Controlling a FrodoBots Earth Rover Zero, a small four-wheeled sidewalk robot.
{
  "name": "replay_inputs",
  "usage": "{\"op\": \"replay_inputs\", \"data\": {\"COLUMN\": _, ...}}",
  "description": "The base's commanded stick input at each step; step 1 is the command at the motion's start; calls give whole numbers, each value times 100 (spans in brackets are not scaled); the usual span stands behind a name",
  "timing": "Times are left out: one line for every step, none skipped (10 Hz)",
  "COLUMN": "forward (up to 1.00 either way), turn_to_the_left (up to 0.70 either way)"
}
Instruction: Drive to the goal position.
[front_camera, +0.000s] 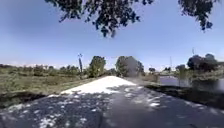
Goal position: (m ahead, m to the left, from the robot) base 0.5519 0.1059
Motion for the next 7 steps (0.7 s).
{"op": "replay_inputs", "data": {"forward": 70, "turn_to_the_left": 3}}
{"op": "replay_inputs", "data": {"forward": 70, "turn_to_the_left": 0}}
{"op": "replay_inputs", "data": {"forward": 70, "turn_to_the_left": 0}}
{"op": "replay_inputs", "data": {"forward": 70, "turn_to_the_left": 0}}
{"op": "replay_inputs", "data": {"forward": 70, "turn_to_the_left": 1}}
{"op": "replay_inputs", "data": {"forward": 70, "turn_to_the_left": 6}}
{"op": "replay_inputs", "data": {"forward": 70, "turn_to_the_left": 10}}
